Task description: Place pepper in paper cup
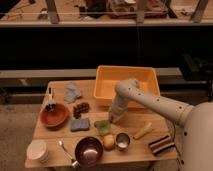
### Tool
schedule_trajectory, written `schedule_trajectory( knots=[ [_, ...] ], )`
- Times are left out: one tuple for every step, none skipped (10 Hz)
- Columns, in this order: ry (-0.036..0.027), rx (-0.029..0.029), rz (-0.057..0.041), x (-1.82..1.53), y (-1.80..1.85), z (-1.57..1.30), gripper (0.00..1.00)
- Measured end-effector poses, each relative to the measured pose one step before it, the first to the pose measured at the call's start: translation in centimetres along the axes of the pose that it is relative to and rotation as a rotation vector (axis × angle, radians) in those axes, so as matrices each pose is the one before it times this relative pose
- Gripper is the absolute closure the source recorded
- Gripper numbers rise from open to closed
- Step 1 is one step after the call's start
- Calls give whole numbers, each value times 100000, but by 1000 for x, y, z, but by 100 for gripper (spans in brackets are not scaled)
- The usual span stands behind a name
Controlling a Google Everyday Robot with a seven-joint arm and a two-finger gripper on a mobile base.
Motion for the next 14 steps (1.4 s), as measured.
schedule_trajectory(
  knots=[
    [2845,-1357,-734,-252,117,-244,90],
    [4515,-1222,-507,-253,267,-534,90],
    [5946,401,-1458,-719,-192,-1020,90],
    [2655,1370,-997,-611,-161,-1640,90],
    [1021,1917,-840,-243,-136,-1903,90],
    [604,893,-517,-201,115,-1522,90],
    [1627,2327,-1201,-444,-228,-2368,90],
    [357,1141,-435,-127,-263,-782,90],
    [10,1243,-725,-112,-320,-611,90],
    [-166,848,-810,-203,-258,-192,90],
    [-304,854,-3060,-975,-882,-152,90],
    [-378,351,-3090,-1021,-861,-122,90],
    [-741,186,-4691,-1526,-1055,-98,90],
    [-1344,245,-4614,-1516,-969,-62,90]
  ],
)
